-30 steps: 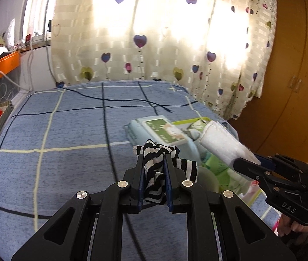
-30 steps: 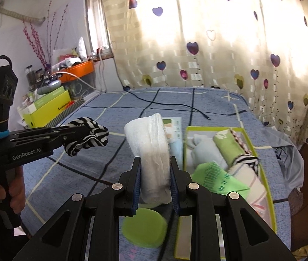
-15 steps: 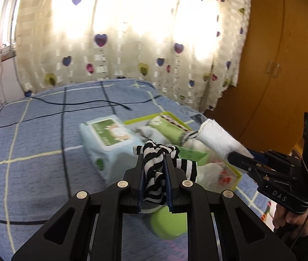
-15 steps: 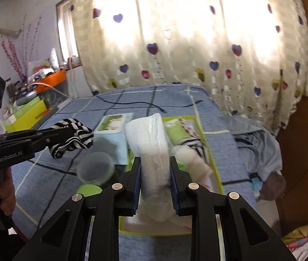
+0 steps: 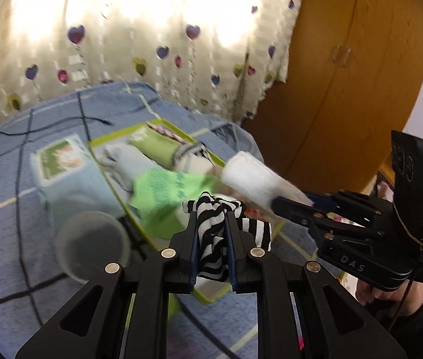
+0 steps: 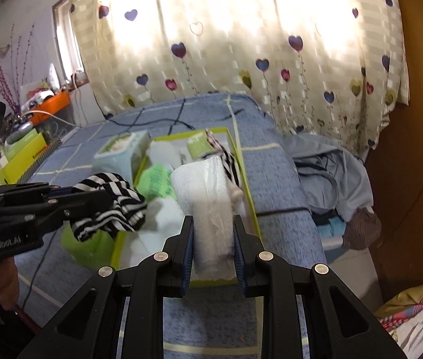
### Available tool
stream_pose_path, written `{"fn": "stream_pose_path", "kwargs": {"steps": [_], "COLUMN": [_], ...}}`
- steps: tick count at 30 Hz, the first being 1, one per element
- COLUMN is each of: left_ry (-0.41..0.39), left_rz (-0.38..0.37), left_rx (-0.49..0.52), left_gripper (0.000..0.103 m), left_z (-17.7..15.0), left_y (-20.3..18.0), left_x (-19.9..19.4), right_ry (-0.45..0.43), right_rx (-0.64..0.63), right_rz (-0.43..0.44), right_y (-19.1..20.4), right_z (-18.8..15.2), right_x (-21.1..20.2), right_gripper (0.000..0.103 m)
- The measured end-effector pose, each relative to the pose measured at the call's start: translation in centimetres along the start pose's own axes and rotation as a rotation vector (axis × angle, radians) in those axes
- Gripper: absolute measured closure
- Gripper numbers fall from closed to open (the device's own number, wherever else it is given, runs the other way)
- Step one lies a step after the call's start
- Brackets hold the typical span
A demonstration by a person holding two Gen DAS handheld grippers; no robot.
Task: Organize soft objects
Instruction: 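Lift the cloth and striped sock with both tools and carry them over the tray, then lower the cloth and striped sock into the tray and open both tools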
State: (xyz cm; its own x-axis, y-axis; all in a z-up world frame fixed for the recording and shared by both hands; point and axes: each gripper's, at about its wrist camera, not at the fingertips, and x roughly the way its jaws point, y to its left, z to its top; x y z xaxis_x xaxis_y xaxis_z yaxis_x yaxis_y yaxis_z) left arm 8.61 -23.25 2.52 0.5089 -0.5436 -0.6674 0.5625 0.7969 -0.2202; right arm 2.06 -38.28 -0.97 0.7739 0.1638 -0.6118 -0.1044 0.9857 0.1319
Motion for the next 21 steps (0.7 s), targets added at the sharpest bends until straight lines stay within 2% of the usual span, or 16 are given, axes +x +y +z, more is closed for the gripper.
{"fn": "stream_pose_path", "kwargs": {"steps": [4, 9, 21], "left_ry": [0.054, 0.090, 0.088], "left_rz": [-0.011, 0.012, 0.062], "left_rx": [0.002, -0.015, -0.063], "left_gripper": [0.087, 0.087, 0.087], "left_z": [-0.5, -0.4, 0.9], "left_y": [-0.7, -0.5, 1.0], "left_x": [1.9, 3.6, 5.4], "right_ry": [0.041, 0.063, 0.070], "right_rx": [0.007, 0.009, -0.007], "right_rz": [0.008, 0.022, 0.044], "right_y": [-0.6, -1.0, -1.3], "right_z": [-0.7, -0.8, 1.0], "right_x": [1.1, 2.5, 5.3], "right_gripper": [0.081, 0.080, 0.080]}}
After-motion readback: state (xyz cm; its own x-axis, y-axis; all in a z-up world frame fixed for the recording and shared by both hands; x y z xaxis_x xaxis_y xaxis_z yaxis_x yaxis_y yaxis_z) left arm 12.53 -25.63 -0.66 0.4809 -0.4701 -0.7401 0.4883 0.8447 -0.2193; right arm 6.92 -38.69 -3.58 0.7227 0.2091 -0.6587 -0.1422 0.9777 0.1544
